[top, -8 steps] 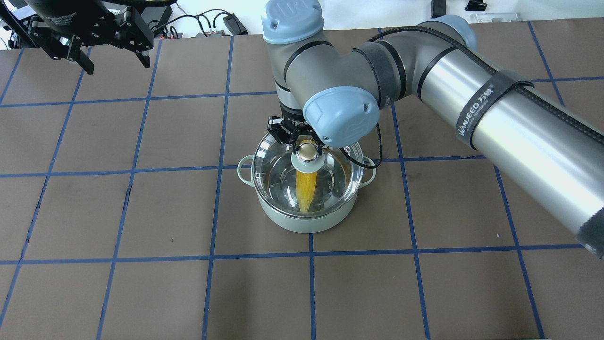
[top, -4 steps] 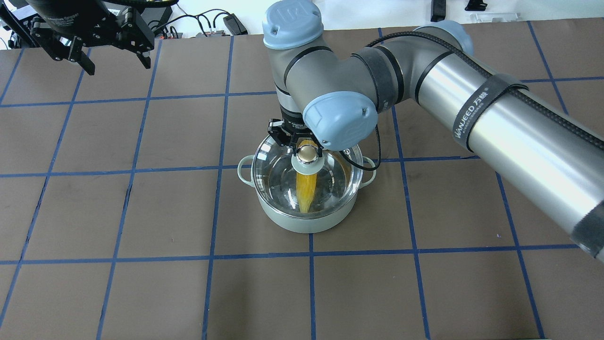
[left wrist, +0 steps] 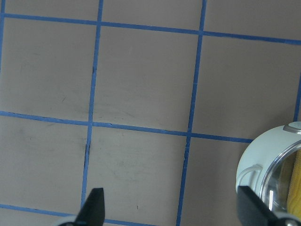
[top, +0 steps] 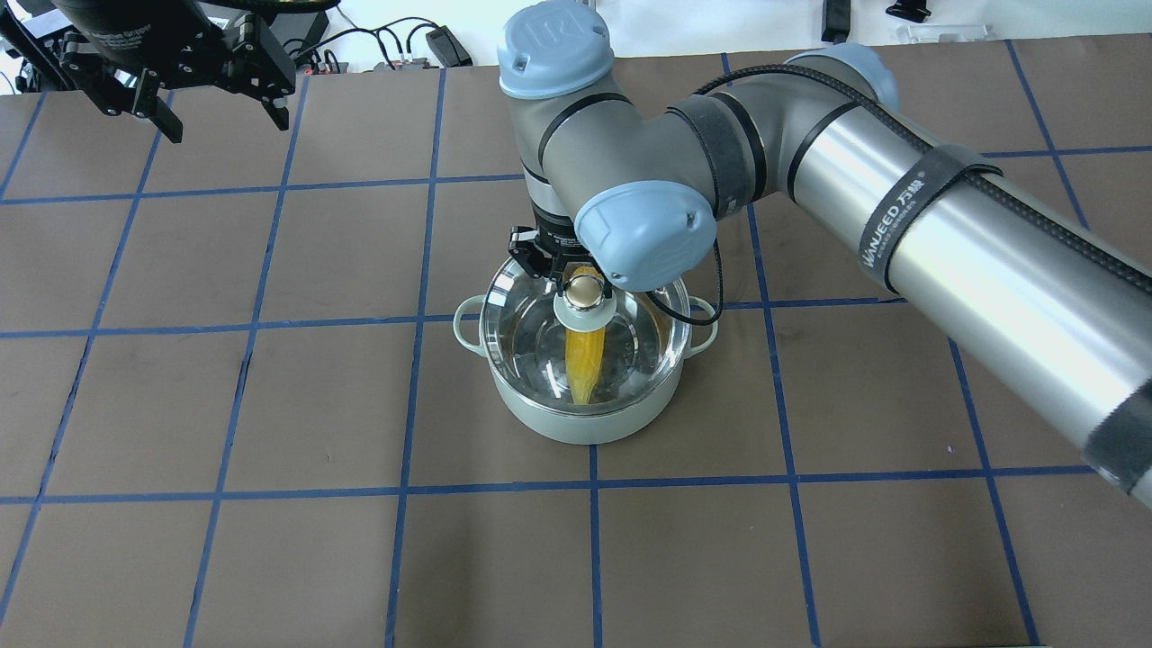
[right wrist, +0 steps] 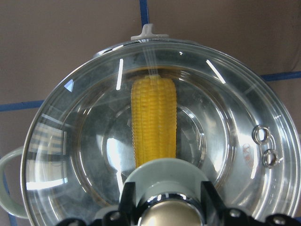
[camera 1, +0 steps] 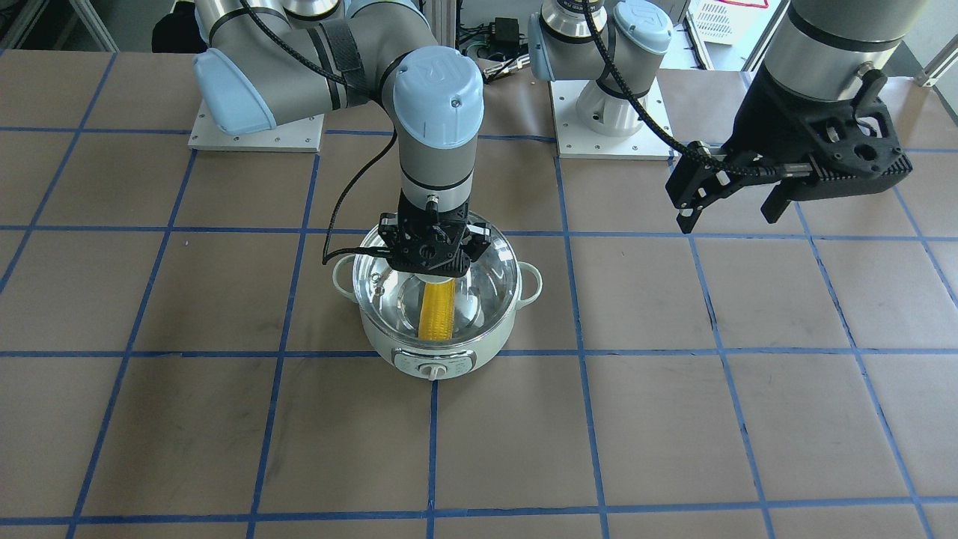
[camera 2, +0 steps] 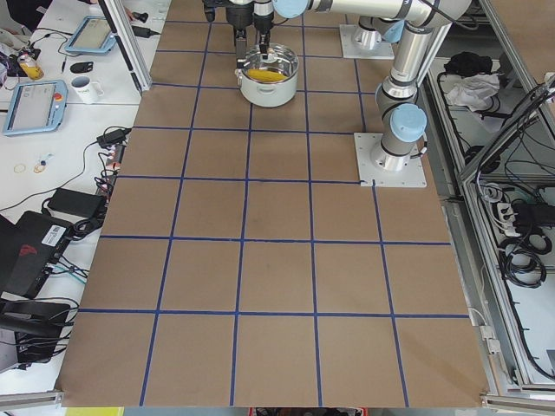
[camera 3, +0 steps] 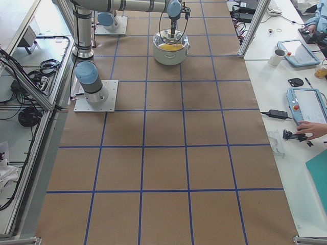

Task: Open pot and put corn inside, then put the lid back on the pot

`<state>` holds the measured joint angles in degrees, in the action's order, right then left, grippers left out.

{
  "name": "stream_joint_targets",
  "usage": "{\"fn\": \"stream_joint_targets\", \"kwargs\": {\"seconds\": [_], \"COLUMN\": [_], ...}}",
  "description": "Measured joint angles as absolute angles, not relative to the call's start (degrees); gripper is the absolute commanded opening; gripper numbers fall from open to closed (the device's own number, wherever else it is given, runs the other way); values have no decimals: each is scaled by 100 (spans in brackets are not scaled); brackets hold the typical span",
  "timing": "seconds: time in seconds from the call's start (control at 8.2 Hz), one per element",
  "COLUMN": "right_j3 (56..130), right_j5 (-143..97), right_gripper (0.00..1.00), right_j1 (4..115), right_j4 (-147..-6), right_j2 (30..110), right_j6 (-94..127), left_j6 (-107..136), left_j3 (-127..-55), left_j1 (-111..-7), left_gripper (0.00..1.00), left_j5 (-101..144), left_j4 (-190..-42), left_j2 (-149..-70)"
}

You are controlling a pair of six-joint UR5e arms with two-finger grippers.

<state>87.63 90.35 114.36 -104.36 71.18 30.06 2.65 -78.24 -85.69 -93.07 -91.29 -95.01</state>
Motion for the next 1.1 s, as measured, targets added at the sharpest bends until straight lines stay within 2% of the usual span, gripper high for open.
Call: {"fn": "stream_joint_targets", "kwargs": {"seconds": [0.37, 0.49, 0.61, 0.73, 0.85, 1.1], "right_j3": [8767, 8769, 8770, 8771, 8771, 8783], "right_j5": [9035, 9035, 9035, 9036, 9039, 9043], "right_gripper": [28, 31, 41, 67, 100, 100], "right_j1": [11435, 11435, 11437, 11437, 11436, 11435], "right_j4": [-10512, -10513, -10513, -10513, -10528, -10682], "right_j2": [7113, 7112, 7111, 7111, 7110, 7100], "right_j6": [2994, 2990, 2985, 2982, 2981, 2976], "left_j6": [265, 264, 264, 264, 264, 264], "left_j3": [-7818, -7817, -7823, -7831, -7831, -7829], "left_j1": [-8569, -8570, -8573, -8576, -8577, -8573], "left_gripper": [100, 100, 100, 100, 100, 100], "left_j5": [-9316, -9312, -9322, -9340, -9347, -9352], "left_j4": [-9132, -9132, -9132, -9135, -9135, -9133], "left_j2": [-9499, -9478, -9461, -9458, -9460, -9485]}}
